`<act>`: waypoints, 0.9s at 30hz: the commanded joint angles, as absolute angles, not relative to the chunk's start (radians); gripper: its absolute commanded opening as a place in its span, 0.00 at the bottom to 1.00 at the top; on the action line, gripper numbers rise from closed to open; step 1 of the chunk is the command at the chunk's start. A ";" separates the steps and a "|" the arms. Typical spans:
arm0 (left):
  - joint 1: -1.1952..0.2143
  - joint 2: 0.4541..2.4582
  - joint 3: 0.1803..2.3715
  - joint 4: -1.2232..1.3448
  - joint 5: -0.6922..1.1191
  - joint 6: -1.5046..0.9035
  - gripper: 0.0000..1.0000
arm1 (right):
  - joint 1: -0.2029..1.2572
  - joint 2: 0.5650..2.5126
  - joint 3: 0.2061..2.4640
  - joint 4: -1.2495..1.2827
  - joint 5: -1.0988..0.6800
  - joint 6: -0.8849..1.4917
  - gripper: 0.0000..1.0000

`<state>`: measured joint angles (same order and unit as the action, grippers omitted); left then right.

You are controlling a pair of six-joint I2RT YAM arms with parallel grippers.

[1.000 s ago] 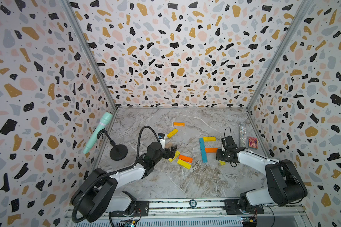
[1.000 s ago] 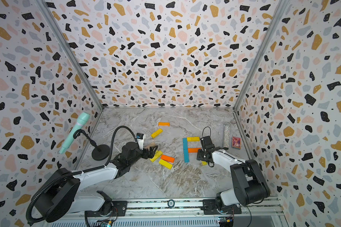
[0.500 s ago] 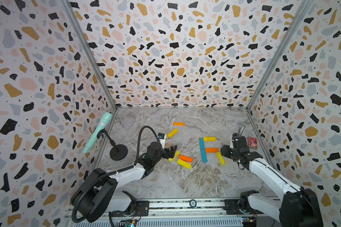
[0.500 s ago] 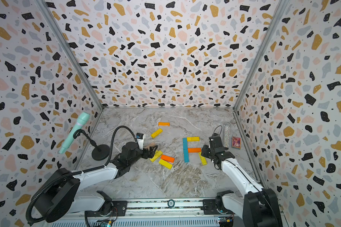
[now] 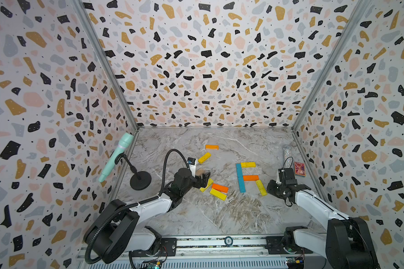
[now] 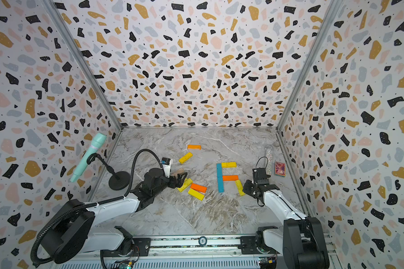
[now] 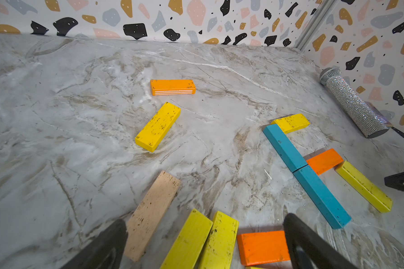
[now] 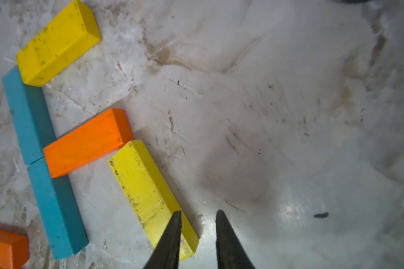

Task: Assemble the number 6 with building blocks
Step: Assemble the building block at the center of the board.

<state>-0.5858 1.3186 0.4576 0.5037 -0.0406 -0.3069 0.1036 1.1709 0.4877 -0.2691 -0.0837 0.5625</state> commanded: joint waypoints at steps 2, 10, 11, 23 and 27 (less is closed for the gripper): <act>-0.591 1.304 0.451 0.560 -0.029 -0.311 0.99 | 0.101 1.182 0.471 -0.255 -0.084 0.580 0.23; -0.590 1.299 0.448 0.563 -0.029 -0.311 0.99 | 0.110 1.212 0.465 -0.253 -0.076 0.578 0.22; -0.591 1.299 0.448 0.561 -0.029 -0.312 0.99 | 0.111 1.206 0.462 -0.255 -0.077 0.580 0.22; -0.590 1.289 0.448 0.557 -0.035 -0.309 0.99 | 0.118 1.185 0.443 -0.250 -0.077 0.584 0.22; -0.590 1.288 0.446 0.557 -0.037 -0.308 0.99 | 0.118 1.177 0.441 -0.256 -0.081 0.584 0.22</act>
<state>-0.5858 1.3056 0.4568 0.5182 -0.0349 -0.3073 0.1127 1.2003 0.4576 -0.2306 -0.0841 0.5766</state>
